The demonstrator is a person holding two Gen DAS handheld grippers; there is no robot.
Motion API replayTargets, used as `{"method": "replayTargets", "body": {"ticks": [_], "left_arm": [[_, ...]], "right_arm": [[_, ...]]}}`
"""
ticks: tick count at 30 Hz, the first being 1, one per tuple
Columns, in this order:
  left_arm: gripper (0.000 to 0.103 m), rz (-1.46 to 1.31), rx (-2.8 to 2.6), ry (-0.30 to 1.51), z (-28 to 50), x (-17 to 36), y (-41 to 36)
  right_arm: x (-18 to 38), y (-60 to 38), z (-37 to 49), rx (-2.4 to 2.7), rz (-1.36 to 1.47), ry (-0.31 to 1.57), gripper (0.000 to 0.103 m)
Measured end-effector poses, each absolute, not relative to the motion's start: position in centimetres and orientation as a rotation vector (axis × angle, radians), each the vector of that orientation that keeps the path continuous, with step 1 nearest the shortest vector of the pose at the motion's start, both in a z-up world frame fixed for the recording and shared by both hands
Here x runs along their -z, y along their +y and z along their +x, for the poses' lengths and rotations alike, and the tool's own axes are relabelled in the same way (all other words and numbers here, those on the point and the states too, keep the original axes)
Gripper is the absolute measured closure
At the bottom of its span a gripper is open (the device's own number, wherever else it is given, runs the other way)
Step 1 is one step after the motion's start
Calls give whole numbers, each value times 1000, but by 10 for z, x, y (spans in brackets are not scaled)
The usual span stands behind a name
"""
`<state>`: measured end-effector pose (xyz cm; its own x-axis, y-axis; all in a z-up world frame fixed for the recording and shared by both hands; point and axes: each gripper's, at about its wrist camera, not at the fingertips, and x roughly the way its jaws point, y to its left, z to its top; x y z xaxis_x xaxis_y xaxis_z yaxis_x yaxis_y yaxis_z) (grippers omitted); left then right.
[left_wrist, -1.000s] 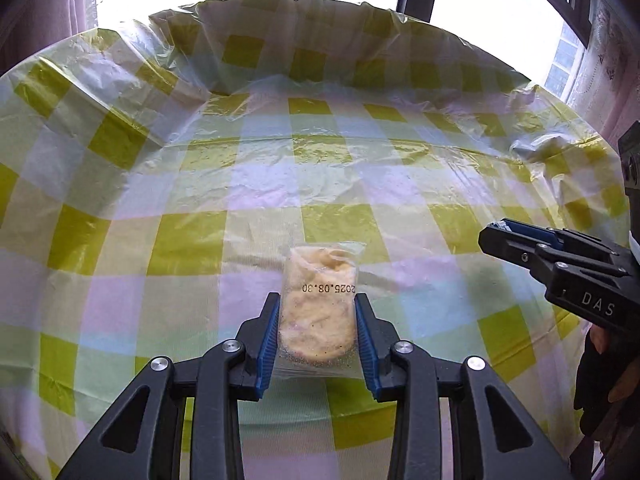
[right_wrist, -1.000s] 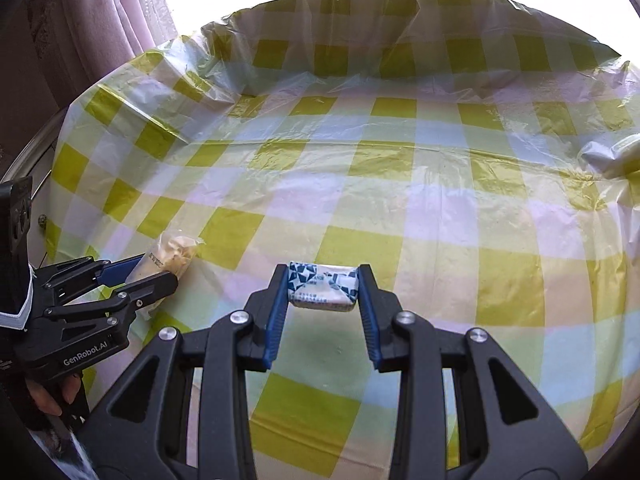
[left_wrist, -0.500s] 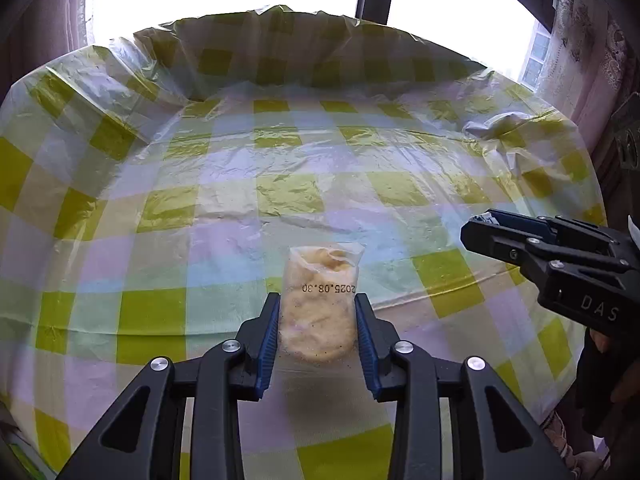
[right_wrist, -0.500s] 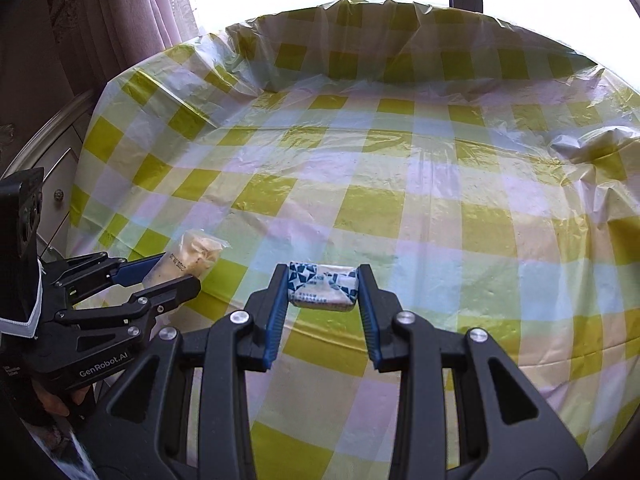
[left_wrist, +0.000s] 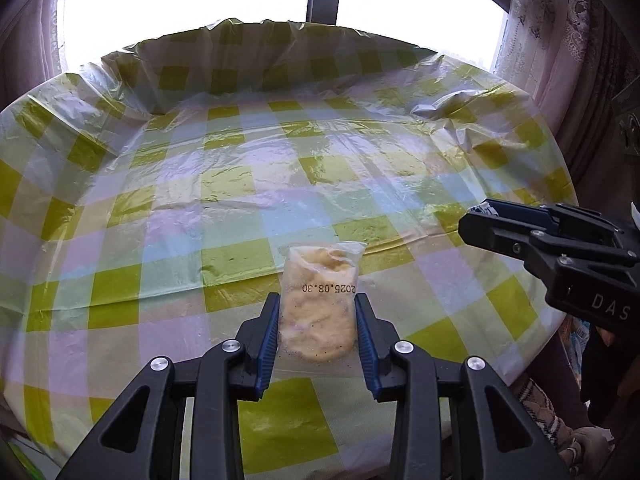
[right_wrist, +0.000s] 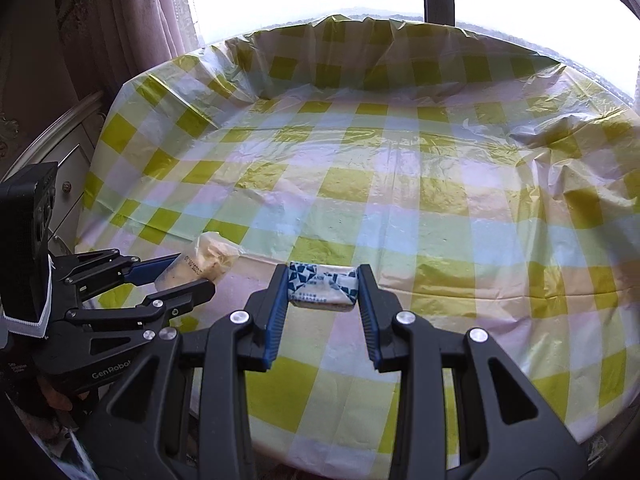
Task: Organize snacks
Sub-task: 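Carry both held snacks over the white box, then open both tools to drop the snacks into the white box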
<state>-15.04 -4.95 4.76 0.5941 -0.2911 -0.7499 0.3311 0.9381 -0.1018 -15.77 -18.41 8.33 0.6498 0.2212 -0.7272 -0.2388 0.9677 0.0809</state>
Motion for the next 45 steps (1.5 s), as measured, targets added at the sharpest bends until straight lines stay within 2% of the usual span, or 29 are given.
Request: {"method": "replayTargets", "body": {"ticks": [12,25,38,45], "left_arm": [[66,140,538,842,-186,-62,-121],[66,316,827,843,-239,-73,-253],[66,481,1002,849,-298,-75,-370],[66,516,1028,831,-320,-71,-396]], "right_arm": [[-106,-243,-226,-173,-38,773,65],[-126,-349,-321,59,19,745,65],[-121,-439,-400,313,118,709,65],[-109,-475,-421,399,189,721,65]]}}
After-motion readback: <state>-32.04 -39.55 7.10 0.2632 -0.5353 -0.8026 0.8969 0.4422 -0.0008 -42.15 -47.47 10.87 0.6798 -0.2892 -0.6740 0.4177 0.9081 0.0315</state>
